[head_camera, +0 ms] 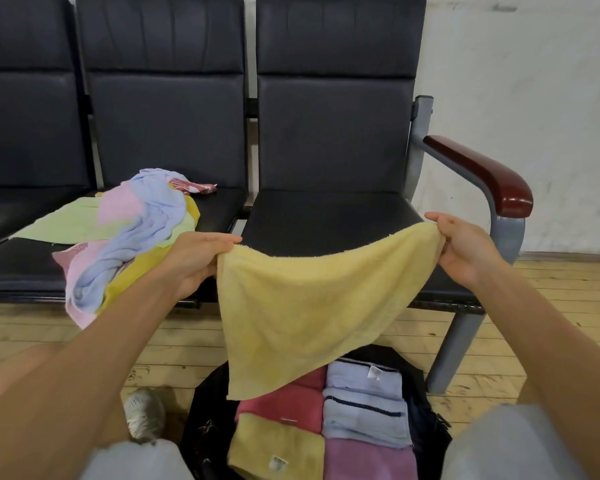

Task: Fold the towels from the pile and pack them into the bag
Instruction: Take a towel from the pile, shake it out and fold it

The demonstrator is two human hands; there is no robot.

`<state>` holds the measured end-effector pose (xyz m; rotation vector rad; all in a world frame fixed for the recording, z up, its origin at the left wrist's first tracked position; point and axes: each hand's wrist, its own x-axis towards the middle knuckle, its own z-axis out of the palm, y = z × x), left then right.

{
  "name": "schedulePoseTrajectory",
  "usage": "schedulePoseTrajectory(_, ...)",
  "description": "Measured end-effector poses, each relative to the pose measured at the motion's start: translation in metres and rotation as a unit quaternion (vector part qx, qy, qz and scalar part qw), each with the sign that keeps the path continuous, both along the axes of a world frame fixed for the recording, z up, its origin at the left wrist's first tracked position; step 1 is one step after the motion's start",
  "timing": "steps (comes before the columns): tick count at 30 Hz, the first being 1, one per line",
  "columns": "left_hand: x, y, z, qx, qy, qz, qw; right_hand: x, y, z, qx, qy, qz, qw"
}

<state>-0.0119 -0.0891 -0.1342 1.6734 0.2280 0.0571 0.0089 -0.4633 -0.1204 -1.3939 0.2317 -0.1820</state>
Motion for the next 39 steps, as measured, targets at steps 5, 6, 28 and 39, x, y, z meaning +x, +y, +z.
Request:
schedulePoseTrajectory(5, -0.001, 0.004, 0.004, -0.062, -0.025, 0.011, 0.998, -0.003, -0.002, 0.001, 0.042, 0.0, -0.014, 0.999)
schedulePoseTrajectory(6, -0.001, 0.004, 0.005, -0.062, -0.037, 0.016, 0.997, -0.003, -0.002, 0.001, 0.047, 0.002, -0.015, 0.999)
schedulePoseTrajectory(28, 0.002, -0.001, -0.001, 0.282, -0.223, 0.181, 0.916, -0.002, 0.011, -0.006, -0.528, -0.057, -0.01, 0.847)
schedulePoseTrajectory(39, -0.009, -0.015, 0.007, 0.11, -0.184, -0.063, 0.975, 0.001, 0.014, -0.007, -0.413, -0.024, 0.106, 0.904)
